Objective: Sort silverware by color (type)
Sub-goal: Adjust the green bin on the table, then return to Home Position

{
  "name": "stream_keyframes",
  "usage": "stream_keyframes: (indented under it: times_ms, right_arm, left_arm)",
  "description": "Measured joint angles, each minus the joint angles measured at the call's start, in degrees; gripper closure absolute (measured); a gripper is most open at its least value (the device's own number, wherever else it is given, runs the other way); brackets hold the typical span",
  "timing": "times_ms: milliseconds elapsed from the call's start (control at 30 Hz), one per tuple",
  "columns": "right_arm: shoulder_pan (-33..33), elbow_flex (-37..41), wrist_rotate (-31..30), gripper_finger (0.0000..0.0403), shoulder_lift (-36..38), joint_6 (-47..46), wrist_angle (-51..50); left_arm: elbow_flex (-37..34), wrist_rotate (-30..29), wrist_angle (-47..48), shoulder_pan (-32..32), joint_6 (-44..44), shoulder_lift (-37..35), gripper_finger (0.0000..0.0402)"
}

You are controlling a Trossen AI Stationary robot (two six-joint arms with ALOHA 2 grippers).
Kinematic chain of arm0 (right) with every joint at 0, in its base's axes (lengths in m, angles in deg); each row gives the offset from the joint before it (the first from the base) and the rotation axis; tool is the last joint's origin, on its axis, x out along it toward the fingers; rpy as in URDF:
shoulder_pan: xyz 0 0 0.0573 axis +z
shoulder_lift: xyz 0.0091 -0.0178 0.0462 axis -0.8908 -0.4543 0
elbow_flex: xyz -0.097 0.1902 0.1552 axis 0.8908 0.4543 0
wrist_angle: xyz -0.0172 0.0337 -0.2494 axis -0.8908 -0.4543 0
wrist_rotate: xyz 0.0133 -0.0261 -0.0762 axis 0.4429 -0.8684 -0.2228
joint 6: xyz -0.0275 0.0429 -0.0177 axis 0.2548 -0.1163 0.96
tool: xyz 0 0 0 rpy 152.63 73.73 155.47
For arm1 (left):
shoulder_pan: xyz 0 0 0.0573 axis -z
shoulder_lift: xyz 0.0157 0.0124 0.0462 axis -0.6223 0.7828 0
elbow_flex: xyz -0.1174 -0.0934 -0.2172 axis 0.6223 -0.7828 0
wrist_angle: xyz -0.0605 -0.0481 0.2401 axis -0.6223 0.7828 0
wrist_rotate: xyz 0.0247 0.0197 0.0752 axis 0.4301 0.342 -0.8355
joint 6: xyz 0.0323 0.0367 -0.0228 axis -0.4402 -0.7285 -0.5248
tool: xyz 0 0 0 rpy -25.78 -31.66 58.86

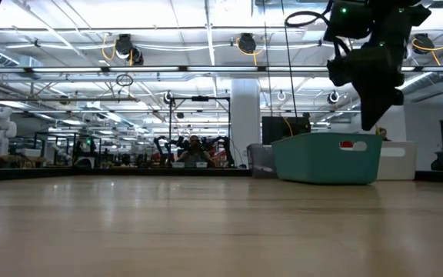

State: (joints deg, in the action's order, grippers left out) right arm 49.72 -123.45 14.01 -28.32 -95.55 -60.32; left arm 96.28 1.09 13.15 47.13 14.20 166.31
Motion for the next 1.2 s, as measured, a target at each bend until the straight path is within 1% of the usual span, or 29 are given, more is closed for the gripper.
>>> stream_keyframes:
  times_ms: [133,200,300,467,767,900,1067,1133,1200]
  right_arm:
    - [-0.10,-0.02,-4.11,0.0403,-0.81,-0.39,1.61]
    - [-0.08,-0.02,-5.48,0.0403,-1.84,-0.36,0.73]
    - [-0.01,0.00,-5.09,0.0403,-3.56,-0.51,-1.06]
    - [1.42,0.00,-2.41,0.0403,-4.74,-3.29,-2.81]
    - [6.03,0.00,-0.68,0.0403,-4.51,-13.01,-0.65]
    - [7.68,-0.53,-0.70,0.0403,-3.29,-16.96,0.27]
    - [8.40,-4.72,-0.94,0.0403,0.13,-18.11,0.33]
    - [8.40,-7.24,-1.68,0.0403,1.85,-16.31,0.12]
    - [8.40,-10.31,-3.16,0.0403,3.83,-12.12,0.63]
  left_arm:
    - [0.00,0.96,0.04,0.02,-0.35,0.00,0.0392]
    - [0.00,1.09,0.56,0.39,-0.30,0.00,0.0392]
    - [0.00,1.14,1.64,1.48,-0.25,0.00,0.0392]
    - [0.00,1.18,3.31,3.98,-0.22,0.00,0.0392]
    - [0.00,0.81,7.08,7.30,0.35,0.00,0.0392]
    - [0.00,0.68,6.15,7.81,0.33,0.00,0.0392]
    - [0.00,0.64,5.69,7.83,-0.68,-1.48,0.0392]
    - [0.02,0.63,5.67,7.52,-1.40,-2.65,0.0392]
    - [0.02,1.25,5.35,6.85,-0.99,-3.63,0.0392]
